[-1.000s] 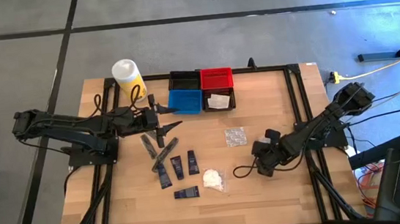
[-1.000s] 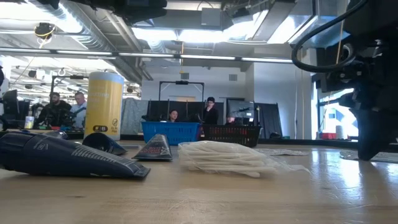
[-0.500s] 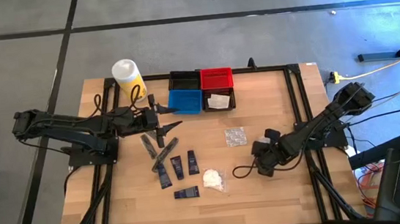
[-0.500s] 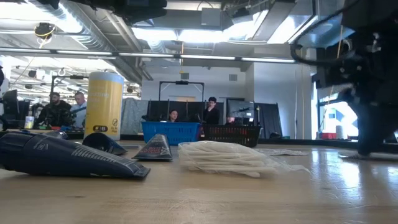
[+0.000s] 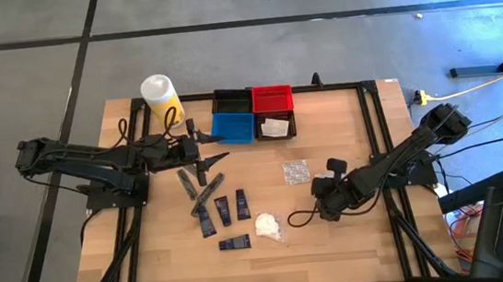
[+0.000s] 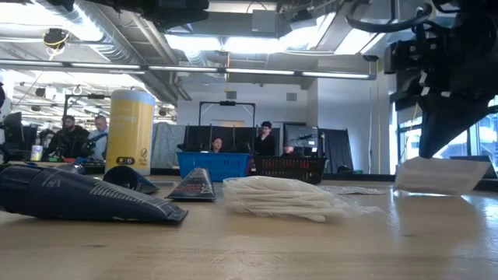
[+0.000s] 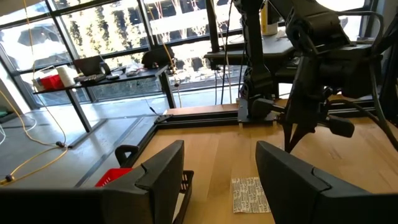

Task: Pick & Place Travel size toiletries
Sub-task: Put the right bandage pack into the bottom black bin

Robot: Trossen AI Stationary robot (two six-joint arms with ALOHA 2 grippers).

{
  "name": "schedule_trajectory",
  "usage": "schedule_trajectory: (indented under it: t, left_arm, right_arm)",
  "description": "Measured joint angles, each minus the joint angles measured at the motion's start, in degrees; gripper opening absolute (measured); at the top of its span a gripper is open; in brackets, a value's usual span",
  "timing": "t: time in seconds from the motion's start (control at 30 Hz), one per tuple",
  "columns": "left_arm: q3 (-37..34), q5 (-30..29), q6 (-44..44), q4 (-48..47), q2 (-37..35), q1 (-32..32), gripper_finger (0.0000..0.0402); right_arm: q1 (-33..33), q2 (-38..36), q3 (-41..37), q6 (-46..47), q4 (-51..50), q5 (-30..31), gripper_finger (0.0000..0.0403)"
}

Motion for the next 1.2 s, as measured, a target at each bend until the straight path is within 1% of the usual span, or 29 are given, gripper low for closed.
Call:
schedule_trajectory:
  t: [0.23,0.37,0.5,0.73,0.87,0.93,1.0,1.07,1.2]
  left_arm:
    - [0.0,0.0,0.0,0.0,0.0,-0.01,0.0196]
    - [0.0,0.0,0.0,0.0,0.0,-0.01,0.0196]
    - [0.0,0.0,0.0,-0.01,0.0,-0.01,0.0196]
    - [0.0,0.0,0.0,0.02,0.0,0.0,0.0196]
    - [0.0,0.0,0.0,0.02,0.0,-0.01,0.0196]
    - [-0.01,0.0,-0.04,0.02,0.0,0.01,0.0196]
    - [0.0,0.01,-0.17,0.02,0.0,-0.01,0.0196]
    - [-0.02,0.01,-1.21,0.02,0.0,-0.01,0.0196]
    - [0.0,0.02,-5.33,0.02,0.0,-0.01,0.0196]
  right_arm:
    - [0.0,-0.9,0.03,0.3,0.13,-1.34,0.0]
    - [-0.01,-3.13,0.04,0.01,-0.53,0.51,0.0]
    - [0.0,-4.77,0.06,-0.05,-0.48,0.83,0.0]
    - [0.0,-4.87,0.06,0.46,-0.31,0.83,0.0]
    - [0.0,-4.85,0.06,3.1,0.65,0.81,0.0005]
    - [-0.15,-4.46,0.08,5.6,1.2,1.68,0.0018]
    - [-0.45,-3.44,0.08,6.4,1.71,1.5,0.004]
    - [-0.67,-1.86,0.06,6.06,3.09,0.4,0.0069]
    - [-0.72,1.31,0.06,4.41,5.28,0.1,0.0139]
